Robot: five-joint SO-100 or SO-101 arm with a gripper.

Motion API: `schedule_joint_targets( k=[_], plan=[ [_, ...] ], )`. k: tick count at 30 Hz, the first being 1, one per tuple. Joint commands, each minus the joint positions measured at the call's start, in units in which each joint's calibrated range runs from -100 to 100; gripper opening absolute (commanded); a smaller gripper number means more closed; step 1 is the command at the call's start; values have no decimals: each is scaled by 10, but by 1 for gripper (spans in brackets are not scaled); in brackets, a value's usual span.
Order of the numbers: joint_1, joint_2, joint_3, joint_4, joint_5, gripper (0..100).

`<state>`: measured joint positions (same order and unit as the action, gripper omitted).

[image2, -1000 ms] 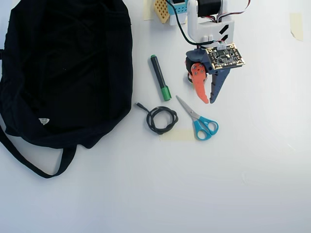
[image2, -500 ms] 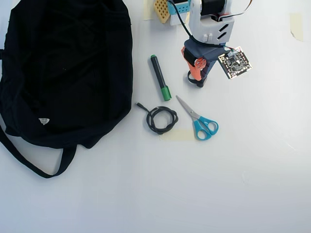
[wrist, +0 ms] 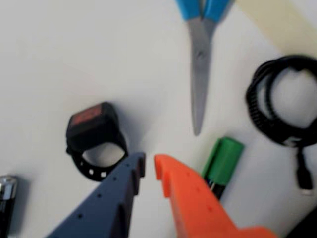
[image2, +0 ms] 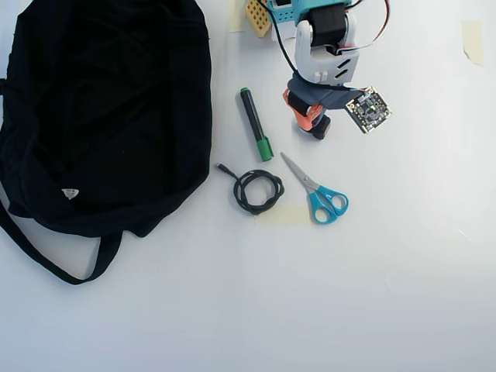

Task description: Put the bike light into the black bag

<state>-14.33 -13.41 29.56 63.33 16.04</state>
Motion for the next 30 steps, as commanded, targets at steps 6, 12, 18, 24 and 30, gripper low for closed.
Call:
schedule_joint_targets(
  k=[6,12,18,24,30],
  plan=[
    [-9,-4,13,-10,7,13],
    [-24,-2,18,-20,1,18],
    [-25,-2,65,-38,0,19],
    [-25,-2,85,-46,-2,19],
    [-25,-2,92,-52,-2,21]
  ],
)
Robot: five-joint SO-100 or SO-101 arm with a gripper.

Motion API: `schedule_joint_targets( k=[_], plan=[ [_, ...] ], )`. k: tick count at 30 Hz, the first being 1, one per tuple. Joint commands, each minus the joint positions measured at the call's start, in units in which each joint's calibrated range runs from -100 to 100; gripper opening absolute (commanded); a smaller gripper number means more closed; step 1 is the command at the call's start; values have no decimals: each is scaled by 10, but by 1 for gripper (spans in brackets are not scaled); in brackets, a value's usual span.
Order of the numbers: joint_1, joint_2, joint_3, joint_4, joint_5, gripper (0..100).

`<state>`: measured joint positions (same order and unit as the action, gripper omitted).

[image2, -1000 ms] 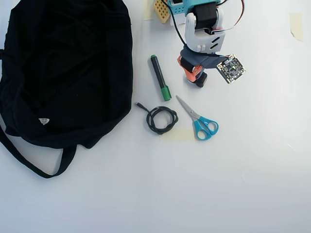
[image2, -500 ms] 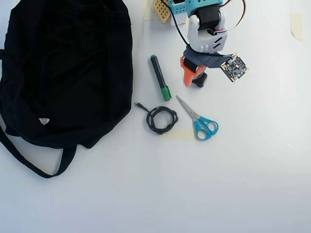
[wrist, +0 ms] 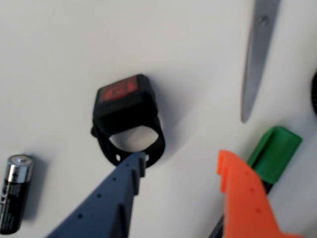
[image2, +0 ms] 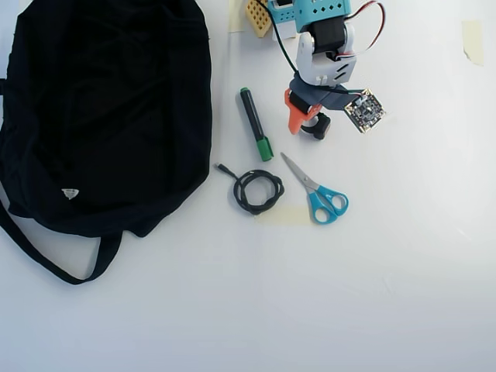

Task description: Put the bike light into the black bag

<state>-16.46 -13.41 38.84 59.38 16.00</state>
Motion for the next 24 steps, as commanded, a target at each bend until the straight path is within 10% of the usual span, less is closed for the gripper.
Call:
schedule_joint_targets(
  k=[1,24],
  plan=[
    [-4,-2,0,-15,-1,23],
    [-19,101,30,-156,-1,30]
  ],
)
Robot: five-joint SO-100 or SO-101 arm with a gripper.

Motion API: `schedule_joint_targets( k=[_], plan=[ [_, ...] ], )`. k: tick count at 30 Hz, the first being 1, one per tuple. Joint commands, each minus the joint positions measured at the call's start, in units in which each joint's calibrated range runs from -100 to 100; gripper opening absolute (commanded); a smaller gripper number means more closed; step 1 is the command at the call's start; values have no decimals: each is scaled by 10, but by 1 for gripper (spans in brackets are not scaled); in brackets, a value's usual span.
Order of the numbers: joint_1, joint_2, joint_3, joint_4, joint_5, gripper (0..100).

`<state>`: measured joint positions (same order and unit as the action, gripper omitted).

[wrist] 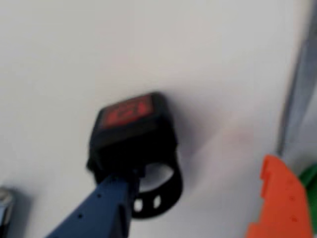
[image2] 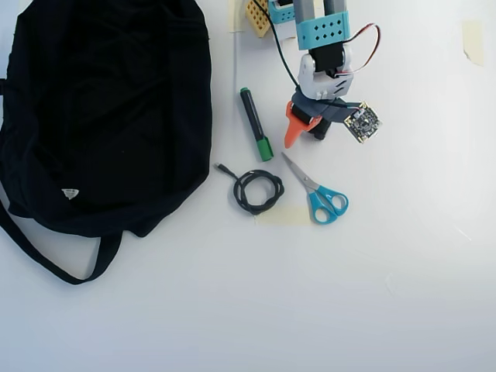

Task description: Put the bike light into the black bag

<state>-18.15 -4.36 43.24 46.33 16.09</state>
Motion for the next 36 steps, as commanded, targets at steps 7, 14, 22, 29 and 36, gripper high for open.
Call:
schedule_joint_targets(
  k=[7,14,22,29,36],
  plan=[
    [1,25,-13,-34,-2,20],
    [3,23,-14,-38,-3,2],
    [2,11,-60,-28,-28,2],
    [-3,10,-167,39,-56,2],
    [5,10,-274,148,-62,2]
  ],
)
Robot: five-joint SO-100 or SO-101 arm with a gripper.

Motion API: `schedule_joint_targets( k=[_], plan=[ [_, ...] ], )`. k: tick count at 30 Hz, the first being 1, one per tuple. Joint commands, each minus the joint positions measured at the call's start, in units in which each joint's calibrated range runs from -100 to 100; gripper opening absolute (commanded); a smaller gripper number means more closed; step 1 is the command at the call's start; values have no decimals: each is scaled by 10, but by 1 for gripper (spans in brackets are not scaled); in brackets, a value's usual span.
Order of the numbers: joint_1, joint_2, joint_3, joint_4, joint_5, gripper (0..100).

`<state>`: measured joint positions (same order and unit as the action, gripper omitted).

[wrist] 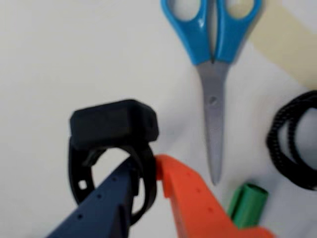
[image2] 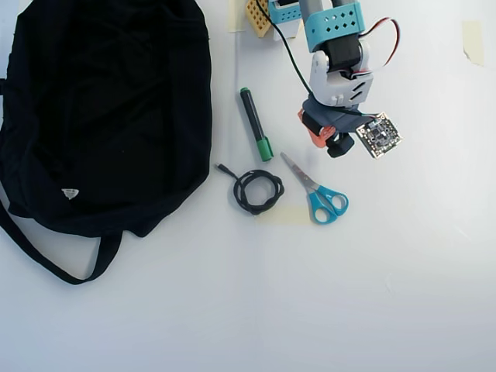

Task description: Put the bike light into the black bag

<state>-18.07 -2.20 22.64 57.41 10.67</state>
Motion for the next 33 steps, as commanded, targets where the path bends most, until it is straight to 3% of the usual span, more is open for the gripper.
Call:
schedule_joint_targets(
  k=[1,8,21,26,30,33],
  plan=[
    [6,-11,-84,49,-18,2],
    [39,-11,-171,108,-33,2],
    [131,-98,-164,196,-72,2],
    [190,-155,-144,187,-133,2],
    [226,-171,-144,186,-222,2],
    [253,-176,-141,198,-240,2]
  ],
)
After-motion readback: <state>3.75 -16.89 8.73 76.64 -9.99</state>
